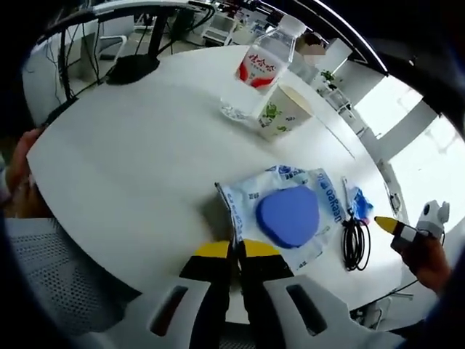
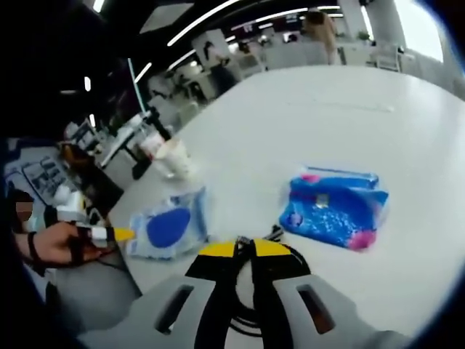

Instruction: Arrange the tabletop items into an orderly group along one side of the table until the central work area is clear of visible clutter.

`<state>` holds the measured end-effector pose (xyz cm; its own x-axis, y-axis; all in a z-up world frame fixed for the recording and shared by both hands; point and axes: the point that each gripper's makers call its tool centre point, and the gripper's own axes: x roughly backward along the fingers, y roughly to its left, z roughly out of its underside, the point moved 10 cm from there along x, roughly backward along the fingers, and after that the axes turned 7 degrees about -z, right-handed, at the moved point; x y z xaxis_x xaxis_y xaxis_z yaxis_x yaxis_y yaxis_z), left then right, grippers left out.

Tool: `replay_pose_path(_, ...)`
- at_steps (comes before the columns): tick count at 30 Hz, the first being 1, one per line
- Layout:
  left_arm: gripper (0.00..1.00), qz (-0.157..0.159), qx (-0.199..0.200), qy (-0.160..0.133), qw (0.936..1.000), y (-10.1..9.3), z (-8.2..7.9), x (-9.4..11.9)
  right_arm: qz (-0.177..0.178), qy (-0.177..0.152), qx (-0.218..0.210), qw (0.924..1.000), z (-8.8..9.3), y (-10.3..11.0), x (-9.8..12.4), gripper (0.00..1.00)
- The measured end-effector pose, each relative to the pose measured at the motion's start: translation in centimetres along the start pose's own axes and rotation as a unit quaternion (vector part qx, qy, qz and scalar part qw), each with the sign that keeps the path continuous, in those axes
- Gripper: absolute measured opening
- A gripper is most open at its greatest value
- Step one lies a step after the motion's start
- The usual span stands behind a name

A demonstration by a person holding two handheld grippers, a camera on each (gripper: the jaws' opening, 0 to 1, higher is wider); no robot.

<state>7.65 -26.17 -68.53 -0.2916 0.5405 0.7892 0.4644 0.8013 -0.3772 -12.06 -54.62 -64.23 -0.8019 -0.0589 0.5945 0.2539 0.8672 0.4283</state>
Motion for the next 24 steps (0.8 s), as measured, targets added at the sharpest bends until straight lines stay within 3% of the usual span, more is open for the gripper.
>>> replay_pose_path(11,0.11,0.001,0.013,-0.001,0.9999,0.1,0.4,0.6,-0.027,0.027,0.014,0.9992,0.5,1.6,-2.3,0.08)
replay_pose_path(16,0.15,0.001,0.037,0.005,0.9993,-0.3,1.0,1.1,-0.037,0.04,0.019,0.9983,0.6,2.3,-3.4,0.09)
replay_pose_path(24,0.17,-0.009,0.02,0.012,0.9997,-0.5,1.6,1.3,-0.051,0.052,0.03,0.9969,0.2,3.1,-5.4,0.12)
